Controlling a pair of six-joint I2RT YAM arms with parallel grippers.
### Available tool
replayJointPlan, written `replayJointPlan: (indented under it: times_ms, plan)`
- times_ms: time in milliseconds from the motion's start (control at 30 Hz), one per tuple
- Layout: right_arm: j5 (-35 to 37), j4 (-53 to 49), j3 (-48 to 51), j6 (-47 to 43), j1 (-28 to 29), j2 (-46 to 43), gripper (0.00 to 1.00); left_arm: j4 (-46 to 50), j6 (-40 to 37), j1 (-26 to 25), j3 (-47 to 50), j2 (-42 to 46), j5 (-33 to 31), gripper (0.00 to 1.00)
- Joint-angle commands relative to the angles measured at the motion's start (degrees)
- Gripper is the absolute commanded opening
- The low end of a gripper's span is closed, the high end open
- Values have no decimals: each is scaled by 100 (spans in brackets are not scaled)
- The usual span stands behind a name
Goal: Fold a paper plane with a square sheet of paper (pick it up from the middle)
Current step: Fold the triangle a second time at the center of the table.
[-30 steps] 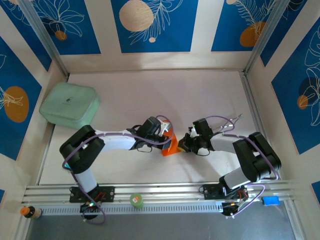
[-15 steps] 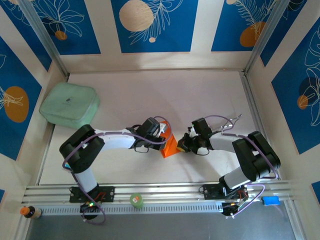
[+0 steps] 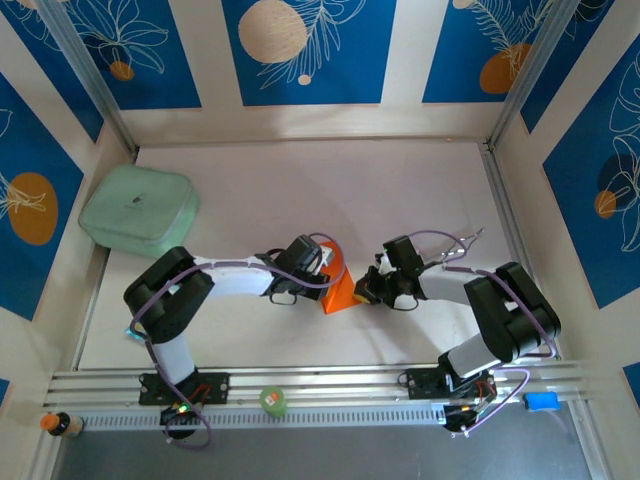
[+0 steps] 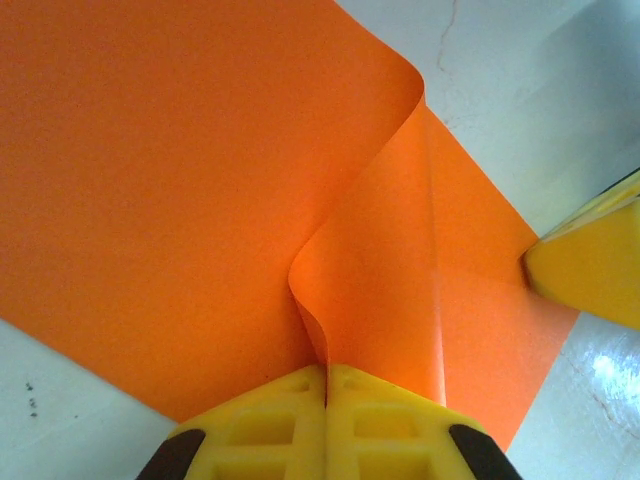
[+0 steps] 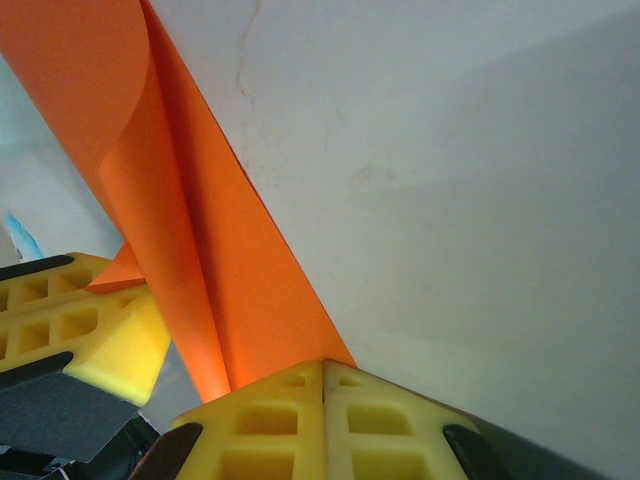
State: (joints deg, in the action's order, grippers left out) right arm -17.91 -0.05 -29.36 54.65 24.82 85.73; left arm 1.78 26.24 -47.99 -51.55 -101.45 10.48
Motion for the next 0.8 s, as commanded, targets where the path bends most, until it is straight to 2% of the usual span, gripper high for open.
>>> replayJointPlan:
  times_ms: [0,233,467,633,767]
  plan:
    - [53,-262,-49,27,73,39,0,131,-155,55,-79,-164,63,0]
    - [-167,12,-214,13,235,-180,1,52,-86,57,31,-97,138,0]
    - [-229,135,-364,-21,339,234,1,90,-111,61,-26,-68,130,0]
    - [115,-367,-369,-44,331,352,0,182,-191,56,-100,49,-4,0]
    - [69,-345,-322,-50,278,418,0,225,-263,56,-157,134,-146,0]
